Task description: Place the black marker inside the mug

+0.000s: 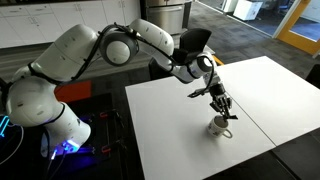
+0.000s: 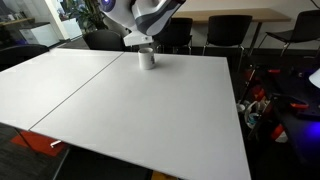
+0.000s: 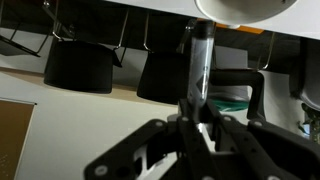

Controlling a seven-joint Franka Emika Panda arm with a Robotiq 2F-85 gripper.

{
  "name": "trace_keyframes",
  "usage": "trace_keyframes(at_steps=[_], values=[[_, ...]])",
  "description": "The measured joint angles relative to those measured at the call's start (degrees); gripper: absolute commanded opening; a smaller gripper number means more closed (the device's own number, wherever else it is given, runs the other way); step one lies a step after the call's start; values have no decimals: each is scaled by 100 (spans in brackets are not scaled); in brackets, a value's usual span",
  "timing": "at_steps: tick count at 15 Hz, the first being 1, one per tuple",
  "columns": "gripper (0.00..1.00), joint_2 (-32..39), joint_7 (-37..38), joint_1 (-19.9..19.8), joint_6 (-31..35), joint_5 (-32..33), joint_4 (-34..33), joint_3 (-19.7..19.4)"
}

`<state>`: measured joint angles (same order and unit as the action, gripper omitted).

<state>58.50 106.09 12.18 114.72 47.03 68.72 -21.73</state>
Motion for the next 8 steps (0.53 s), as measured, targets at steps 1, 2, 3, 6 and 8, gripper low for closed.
trace_keyframes(at_steps=[1, 2, 3, 6, 8], values=[[5, 68, 6, -44, 0, 24, -86, 19], [5, 141, 7, -77, 0, 42, -176, 27], [5, 214, 8, -105, 0, 65, -262, 32], [5, 435, 10, -161, 0, 124, -532, 39], [5, 572, 10, -191, 1, 125, -706, 52]])
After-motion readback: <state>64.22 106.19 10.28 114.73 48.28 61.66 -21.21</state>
